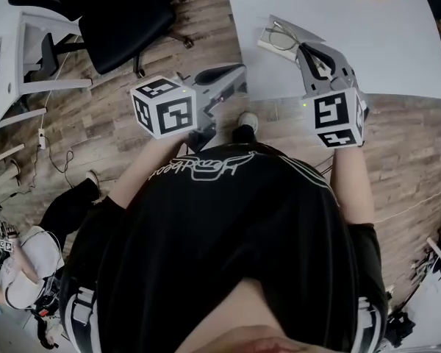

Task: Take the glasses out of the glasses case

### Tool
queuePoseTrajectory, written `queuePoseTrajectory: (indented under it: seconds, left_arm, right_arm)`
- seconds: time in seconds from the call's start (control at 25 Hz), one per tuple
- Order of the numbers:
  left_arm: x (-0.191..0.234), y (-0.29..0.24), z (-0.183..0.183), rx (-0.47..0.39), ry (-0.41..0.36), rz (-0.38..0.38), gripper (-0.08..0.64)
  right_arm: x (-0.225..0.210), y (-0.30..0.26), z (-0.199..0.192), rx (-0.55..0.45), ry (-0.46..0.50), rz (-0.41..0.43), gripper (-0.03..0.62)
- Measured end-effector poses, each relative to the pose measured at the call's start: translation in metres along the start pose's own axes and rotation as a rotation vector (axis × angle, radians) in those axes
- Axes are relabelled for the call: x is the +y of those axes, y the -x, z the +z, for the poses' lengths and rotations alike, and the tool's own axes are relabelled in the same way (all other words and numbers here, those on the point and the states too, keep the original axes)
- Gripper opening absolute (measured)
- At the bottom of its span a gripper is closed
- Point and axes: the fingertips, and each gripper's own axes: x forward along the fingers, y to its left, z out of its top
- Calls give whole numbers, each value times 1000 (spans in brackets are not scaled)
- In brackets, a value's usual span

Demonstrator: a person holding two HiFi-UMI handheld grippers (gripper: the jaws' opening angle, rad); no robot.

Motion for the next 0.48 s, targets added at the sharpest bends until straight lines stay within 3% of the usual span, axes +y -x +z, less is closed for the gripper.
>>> queuePoseTrajectory:
  seconds: [0.48]
  left_arm:
    - [-83,86,-4,-61,-163,-71,6]
  right_arm:
    - [55,126,75,-192,-86,-160,18]
